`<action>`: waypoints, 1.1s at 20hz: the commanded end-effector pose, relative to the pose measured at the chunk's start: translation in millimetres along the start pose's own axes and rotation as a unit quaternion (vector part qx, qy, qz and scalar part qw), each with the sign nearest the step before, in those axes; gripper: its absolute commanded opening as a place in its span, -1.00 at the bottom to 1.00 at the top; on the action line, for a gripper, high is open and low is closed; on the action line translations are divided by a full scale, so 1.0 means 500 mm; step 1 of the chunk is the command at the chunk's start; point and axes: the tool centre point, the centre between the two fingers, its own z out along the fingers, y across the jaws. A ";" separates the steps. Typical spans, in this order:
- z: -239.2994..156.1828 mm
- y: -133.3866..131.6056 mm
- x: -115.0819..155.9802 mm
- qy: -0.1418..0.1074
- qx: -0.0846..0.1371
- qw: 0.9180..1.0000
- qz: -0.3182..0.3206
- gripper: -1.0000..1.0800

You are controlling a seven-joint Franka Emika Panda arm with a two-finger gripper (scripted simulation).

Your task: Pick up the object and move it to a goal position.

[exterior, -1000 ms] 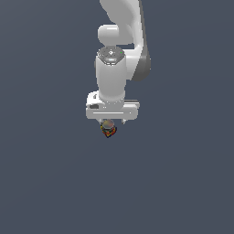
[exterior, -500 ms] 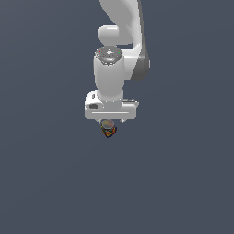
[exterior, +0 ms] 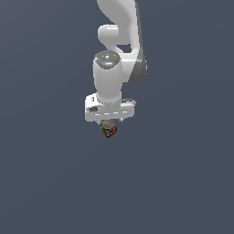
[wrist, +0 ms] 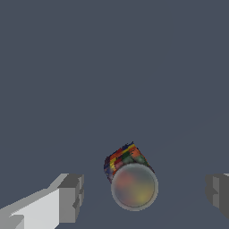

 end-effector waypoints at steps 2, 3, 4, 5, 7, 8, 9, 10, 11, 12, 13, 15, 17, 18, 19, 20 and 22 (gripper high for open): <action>0.017 0.004 -0.012 0.000 0.001 0.999 -0.036 0.92; 0.023 0.005 -0.016 0.000 0.001 0.999 -0.047 0.92; 0.029 0.006 -0.021 0.000 0.001 0.998 -0.060 0.92; 0.034 0.007 -0.025 0.000 0.002 0.997 -0.072 0.92; 0.046 0.009 -0.034 0.000 0.002 0.995 -0.097 0.92; 0.051 0.010 -0.038 0.000 0.003 0.994 -0.109 0.92; 0.057 0.011 -0.043 0.000 0.003 0.993 -0.122 0.92; 0.062 0.011 -0.047 0.000 0.004 0.991 -0.134 0.92; 0.068 0.012 -0.052 0.001 0.004 0.989 -0.146 0.92; 0.073 0.013 -0.057 0.001 0.004 0.987 -0.158 0.92; 0.079 0.013 -0.061 0.001 0.005 0.985 -0.171 0.92; 0.089 0.014 -0.070 0.001 0.005 0.981 -0.193 0.92; 0.097 0.015 -0.078 0.002 0.006 0.977 -0.213 0.92; 0.101 0.016 -0.082 0.002 0.006 0.975 -0.222 0.92; 0.105 0.016 -0.085 0.002 0.007 0.973 -0.231 0.92; 0.108 0.016 -0.088 0.002 0.007 0.971 -0.239 0.92; 0.114 0.016 -0.094 0.003 0.007 0.968 -0.252 0.92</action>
